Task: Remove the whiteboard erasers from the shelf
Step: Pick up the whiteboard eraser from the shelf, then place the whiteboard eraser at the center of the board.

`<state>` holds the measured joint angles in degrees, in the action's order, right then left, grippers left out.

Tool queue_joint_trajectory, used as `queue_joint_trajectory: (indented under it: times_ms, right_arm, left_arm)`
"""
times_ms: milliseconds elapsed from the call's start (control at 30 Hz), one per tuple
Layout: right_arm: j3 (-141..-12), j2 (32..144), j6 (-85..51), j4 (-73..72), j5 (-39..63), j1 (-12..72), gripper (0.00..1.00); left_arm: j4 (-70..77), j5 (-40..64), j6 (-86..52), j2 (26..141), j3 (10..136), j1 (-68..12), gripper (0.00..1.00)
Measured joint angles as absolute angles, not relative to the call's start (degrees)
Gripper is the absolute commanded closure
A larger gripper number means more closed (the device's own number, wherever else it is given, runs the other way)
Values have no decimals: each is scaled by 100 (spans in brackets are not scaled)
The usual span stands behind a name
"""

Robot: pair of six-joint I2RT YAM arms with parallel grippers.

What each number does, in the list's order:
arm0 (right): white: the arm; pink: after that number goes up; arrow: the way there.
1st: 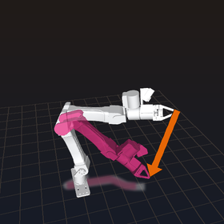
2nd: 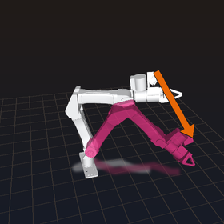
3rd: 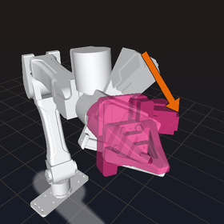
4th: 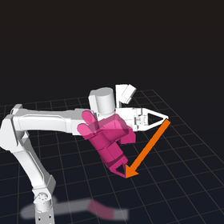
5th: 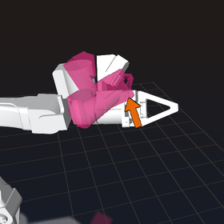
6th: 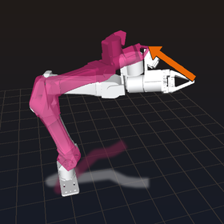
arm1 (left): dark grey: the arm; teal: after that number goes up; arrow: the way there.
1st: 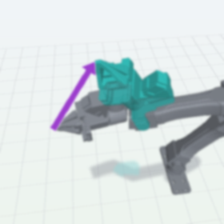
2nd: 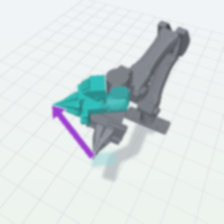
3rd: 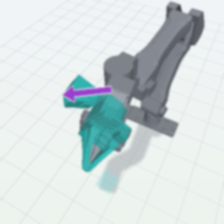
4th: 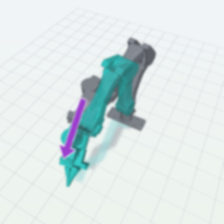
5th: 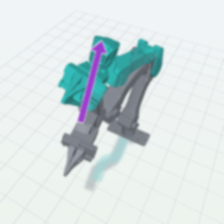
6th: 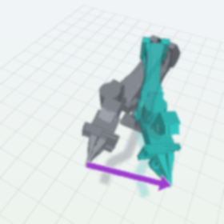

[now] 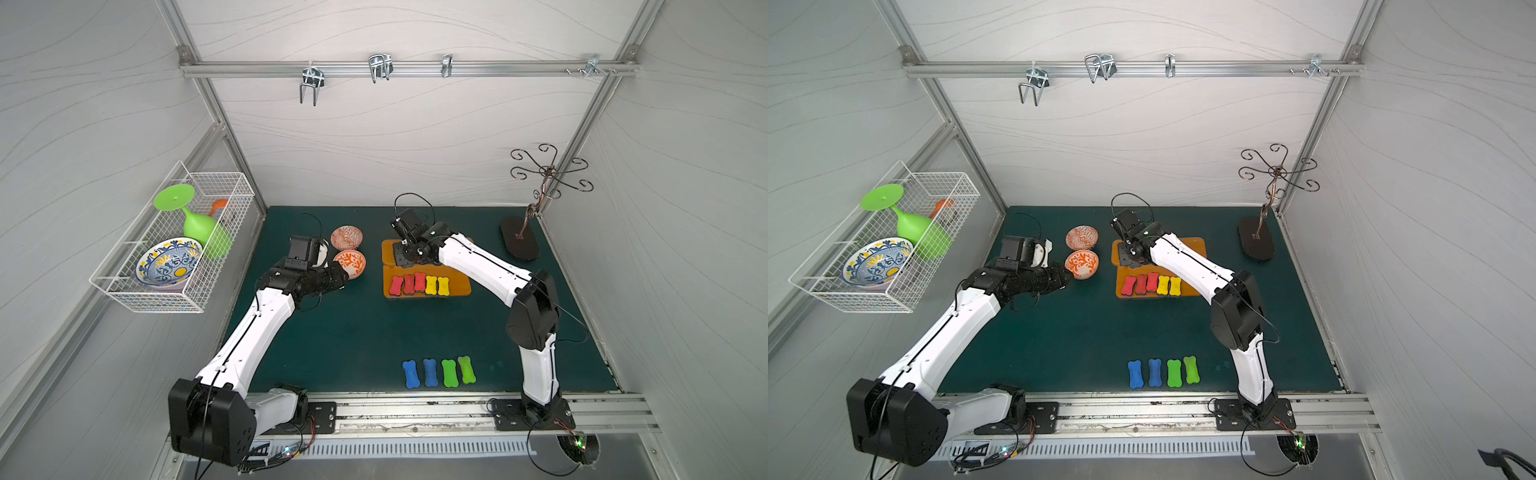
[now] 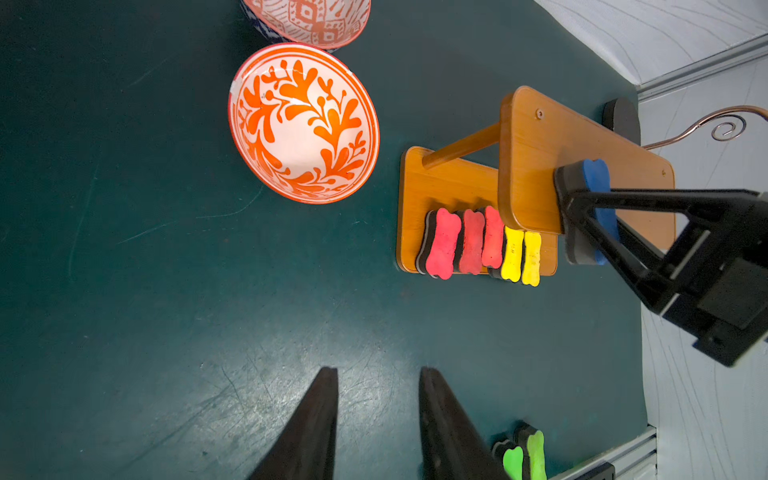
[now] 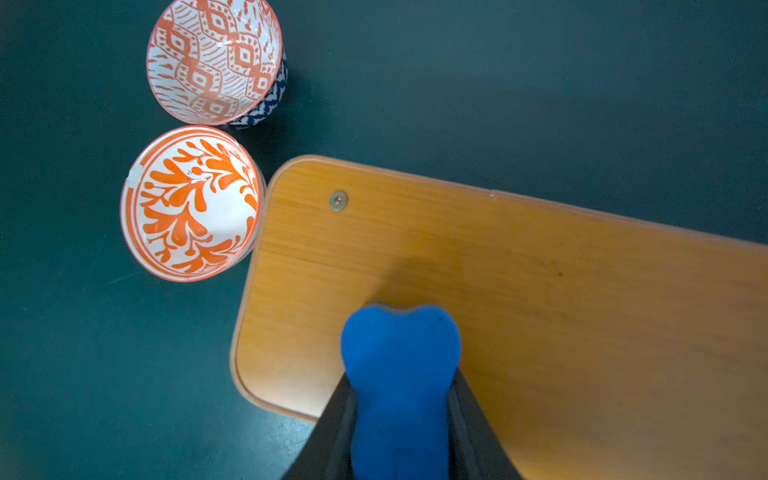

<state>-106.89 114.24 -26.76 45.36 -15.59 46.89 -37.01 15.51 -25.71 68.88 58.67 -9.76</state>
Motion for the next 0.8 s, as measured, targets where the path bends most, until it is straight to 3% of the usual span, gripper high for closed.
queue_joint_trajectory:
  times_ms: [300, 500, 800]
  right_arm:
    - [-9537, 10392, -3179, 4523, -1566, 5048, 97]
    - [-8259, 9561, -4032, 4504, -1496, 6204, 95]
    - [-6934, 9529, -5214, 4416, -1323, 7666, 95]
  left_arm:
    - [-3697, 1525, -2571, 6888, 5867, -849, 64]
    - [-3667, 1485, -2593, 6890, 5822, -764, 64]
    - [-3645, 1380, -2633, 6954, 5739, -727, 64]
